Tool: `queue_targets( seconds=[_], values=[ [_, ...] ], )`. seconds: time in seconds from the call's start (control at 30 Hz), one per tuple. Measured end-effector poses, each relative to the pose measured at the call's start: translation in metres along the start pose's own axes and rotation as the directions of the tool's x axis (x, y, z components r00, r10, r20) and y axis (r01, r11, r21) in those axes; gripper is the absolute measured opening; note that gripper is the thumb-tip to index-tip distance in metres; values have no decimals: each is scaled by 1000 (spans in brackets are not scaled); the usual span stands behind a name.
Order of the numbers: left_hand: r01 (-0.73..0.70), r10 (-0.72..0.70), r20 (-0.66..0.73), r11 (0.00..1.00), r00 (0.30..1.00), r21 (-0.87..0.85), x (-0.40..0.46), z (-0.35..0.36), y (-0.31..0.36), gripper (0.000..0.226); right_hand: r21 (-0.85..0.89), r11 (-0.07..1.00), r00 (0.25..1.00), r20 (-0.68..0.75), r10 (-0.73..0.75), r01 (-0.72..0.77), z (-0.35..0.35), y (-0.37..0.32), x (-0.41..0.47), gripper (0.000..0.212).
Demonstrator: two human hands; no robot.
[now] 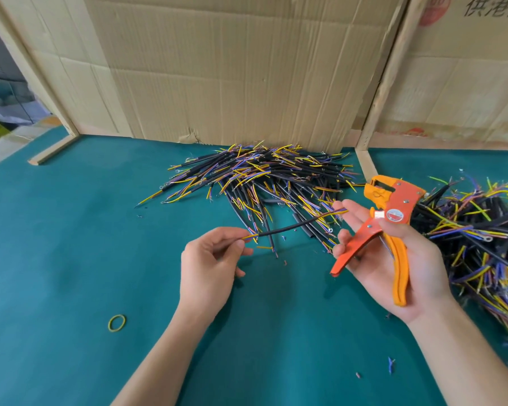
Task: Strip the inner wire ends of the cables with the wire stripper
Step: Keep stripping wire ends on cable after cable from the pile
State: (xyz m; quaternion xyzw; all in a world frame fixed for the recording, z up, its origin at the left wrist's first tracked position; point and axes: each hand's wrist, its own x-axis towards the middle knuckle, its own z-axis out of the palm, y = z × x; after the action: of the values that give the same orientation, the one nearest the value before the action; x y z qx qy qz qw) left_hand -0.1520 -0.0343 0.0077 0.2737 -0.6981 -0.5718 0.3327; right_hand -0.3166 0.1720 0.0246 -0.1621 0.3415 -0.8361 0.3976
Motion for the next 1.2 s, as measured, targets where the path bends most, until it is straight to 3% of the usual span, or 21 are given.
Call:
queue_targets(
  seconds=[0.17, 0.3, 0.5, 0.63, 0.9, 1.2],
  values=[
    [-130, 114, 68, 937, 991, 324, -4, 3, 2, 27, 118, 992, 995, 89, -48, 37, 4, -5, -2, 59],
    [-152, 139, 62, 904, 988, 400, -6, 4, 5, 21, 168, 985, 981, 182, -67, 36, 7, -9, -3, 72],
    [-78, 79, 11, 931, 997, 358, -3, 2, 3, 20, 158, 986, 981, 181, -71, 42, 5, -10, -2, 76],
    [-42, 46, -7, 958, 999, 282, 0, 0, 0, 18, 155, 986, 992, 100, -79, 63, 3, -11, -2, 59],
    [-12, 9, 13, 979, 1000, 205, 2, -1, -4, 27, 138, 989, 995, 71, -66, 56, 1, -11, -2, 58],
    [31, -29, -24, 997, 999, 74, 1, 0, -3, 9, -7, 999, 998, 33, -51, 51, 2, -12, -2, 65]
  ],
)
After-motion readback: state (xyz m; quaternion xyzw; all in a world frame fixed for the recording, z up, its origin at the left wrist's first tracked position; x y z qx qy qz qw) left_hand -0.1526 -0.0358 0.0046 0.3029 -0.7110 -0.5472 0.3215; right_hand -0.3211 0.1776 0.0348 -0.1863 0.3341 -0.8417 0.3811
